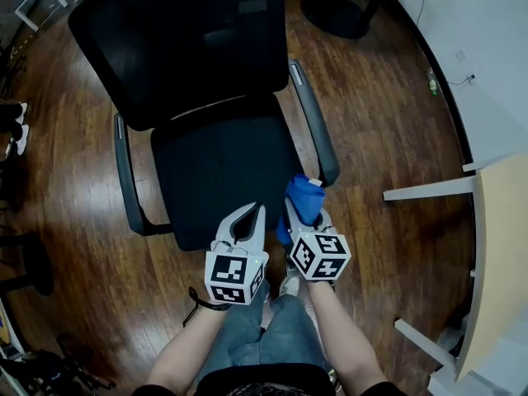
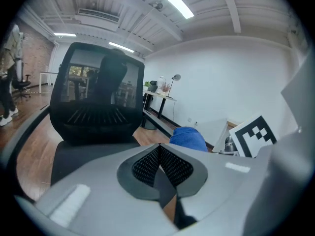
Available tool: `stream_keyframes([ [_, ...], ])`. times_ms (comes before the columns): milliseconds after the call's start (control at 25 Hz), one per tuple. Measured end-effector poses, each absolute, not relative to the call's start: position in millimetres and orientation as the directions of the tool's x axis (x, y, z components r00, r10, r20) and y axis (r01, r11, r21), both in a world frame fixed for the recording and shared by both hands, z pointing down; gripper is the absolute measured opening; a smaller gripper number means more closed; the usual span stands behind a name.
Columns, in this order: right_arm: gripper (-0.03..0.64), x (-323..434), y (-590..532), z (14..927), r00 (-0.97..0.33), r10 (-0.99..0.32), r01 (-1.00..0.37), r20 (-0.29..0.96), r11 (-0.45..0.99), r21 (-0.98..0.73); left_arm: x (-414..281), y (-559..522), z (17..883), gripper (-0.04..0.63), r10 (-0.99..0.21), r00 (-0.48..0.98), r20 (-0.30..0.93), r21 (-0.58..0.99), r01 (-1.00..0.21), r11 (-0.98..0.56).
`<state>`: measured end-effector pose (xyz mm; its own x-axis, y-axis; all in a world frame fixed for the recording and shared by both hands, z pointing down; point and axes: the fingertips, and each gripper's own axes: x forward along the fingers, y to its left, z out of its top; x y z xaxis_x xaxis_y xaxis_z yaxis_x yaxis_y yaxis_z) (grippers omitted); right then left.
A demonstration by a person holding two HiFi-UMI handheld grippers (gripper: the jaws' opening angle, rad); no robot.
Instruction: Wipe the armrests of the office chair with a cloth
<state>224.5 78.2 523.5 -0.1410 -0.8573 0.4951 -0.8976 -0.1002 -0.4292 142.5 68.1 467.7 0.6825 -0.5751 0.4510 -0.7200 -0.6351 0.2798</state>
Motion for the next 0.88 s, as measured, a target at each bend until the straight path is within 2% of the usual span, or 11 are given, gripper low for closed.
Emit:
stream_keyframes([
  [440, 0.137, 189, 105, 358, -0.283, -0.903, -0.943, 0.322, 0.200, -0.267, 123, 105, 362, 0.005, -0.706, 0.626, 0.331, 0.258, -0.780, -0.570],
  [880, 0.130, 165, 192, 259, -0.422, -0.895, -0.900, 0.144, 0.394, -0.189, 106, 193, 274, 0.005, -0.805, 0.554, 0.212, 0.191, -0.832, -0.521],
])
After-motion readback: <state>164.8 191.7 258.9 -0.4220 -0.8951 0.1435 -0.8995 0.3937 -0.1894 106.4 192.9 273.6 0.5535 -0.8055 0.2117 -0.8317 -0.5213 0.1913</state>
